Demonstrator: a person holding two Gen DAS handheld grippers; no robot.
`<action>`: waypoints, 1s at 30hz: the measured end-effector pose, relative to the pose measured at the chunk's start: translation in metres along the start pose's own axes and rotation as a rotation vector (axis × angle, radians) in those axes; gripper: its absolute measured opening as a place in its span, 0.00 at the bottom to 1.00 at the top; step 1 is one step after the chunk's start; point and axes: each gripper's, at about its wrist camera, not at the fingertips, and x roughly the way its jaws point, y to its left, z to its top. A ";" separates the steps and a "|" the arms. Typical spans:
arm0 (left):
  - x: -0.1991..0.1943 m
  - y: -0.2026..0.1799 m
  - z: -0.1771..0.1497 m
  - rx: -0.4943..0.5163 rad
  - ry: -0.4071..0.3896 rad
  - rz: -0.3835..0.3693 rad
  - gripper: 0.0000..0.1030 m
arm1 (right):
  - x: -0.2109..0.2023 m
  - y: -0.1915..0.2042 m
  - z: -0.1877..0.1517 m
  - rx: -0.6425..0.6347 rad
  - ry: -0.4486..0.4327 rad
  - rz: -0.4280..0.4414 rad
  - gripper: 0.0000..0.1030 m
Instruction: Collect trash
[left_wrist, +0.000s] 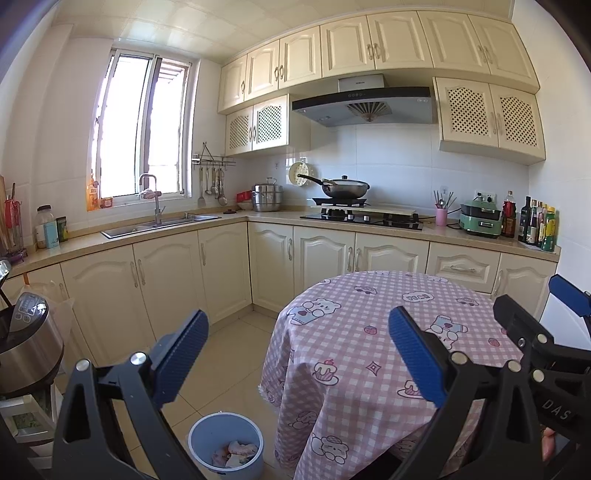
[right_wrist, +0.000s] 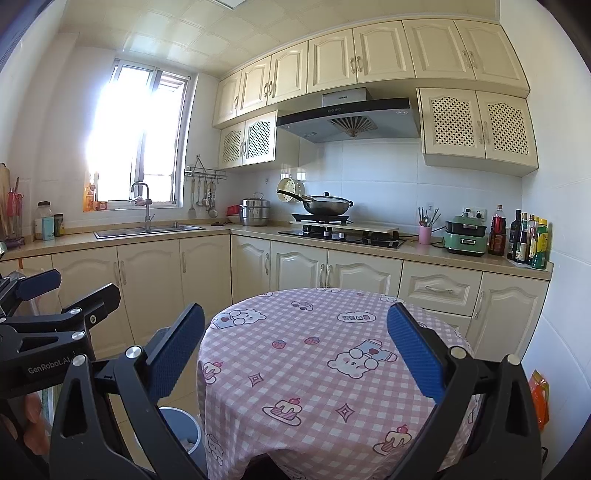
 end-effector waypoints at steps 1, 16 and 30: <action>0.000 0.000 0.001 0.000 0.001 0.000 0.93 | 0.000 0.000 0.000 0.001 0.000 0.000 0.93; 0.001 0.001 0.000 0.000 0.005 -0.005 0.93 | 0.002 0.000 -0.002 0.000 0.008 0.006 0.93; 0.001 0.000 -0.003 0.003 0.010 -0.007 0.93 | 0.004 -0.002 -0.004 -0.002 0.014 0.010 0.93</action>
